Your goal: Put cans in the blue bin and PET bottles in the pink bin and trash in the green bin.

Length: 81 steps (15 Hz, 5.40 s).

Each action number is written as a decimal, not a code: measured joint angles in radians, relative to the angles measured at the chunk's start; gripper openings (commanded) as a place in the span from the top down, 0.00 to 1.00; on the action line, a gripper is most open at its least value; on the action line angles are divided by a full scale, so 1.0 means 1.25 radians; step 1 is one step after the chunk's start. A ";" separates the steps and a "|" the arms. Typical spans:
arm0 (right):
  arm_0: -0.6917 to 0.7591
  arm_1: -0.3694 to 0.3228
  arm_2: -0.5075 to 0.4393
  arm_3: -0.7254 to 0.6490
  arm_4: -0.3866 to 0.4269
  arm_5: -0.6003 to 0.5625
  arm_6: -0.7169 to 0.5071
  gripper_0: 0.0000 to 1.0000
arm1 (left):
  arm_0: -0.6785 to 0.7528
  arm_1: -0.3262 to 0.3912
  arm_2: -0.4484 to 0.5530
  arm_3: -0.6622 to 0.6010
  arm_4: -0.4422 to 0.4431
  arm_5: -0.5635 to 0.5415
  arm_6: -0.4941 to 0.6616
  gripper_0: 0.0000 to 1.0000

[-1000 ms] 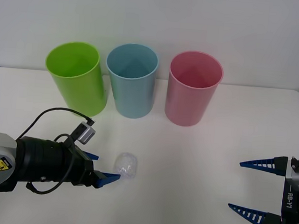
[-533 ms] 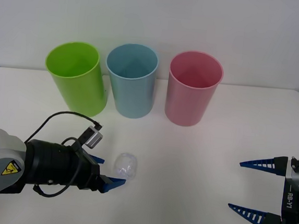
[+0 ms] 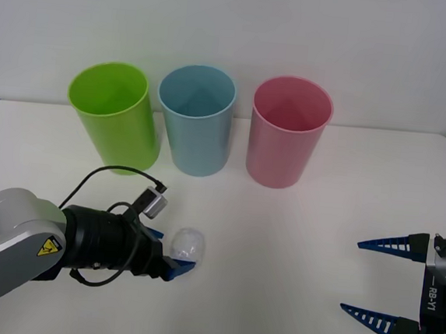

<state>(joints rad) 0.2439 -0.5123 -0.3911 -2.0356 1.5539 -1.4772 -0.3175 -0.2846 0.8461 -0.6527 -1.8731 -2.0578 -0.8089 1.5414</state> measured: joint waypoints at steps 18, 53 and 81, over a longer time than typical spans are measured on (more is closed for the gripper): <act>0.000 0.000 0.000 0.000 0.000 0.000 0.000 0.00 | -0.062 -0.080 -0.041 0.068 -0.106 -0.049 0.031 0.00; 0.000 0.000 0.000 0.000 0.000 0.000 0.000 0.00 | -0.064 -0.118 -0.050 0.082 -0.161 -0.060 0.033 0.93; 0.000 0.000 0.000 0.000 0.000 0.000 0.000 0.00 | 0.124 -0.035 0.274 -0.014 0.768 0.148 -0.727 0.98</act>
<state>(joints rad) 0.2439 -0.5123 -0.3912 -2.0356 1.5539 -1.4772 -0.3175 -0.1291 0.8021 -0.3106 -1.8904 -1.0983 -0.6242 0.6331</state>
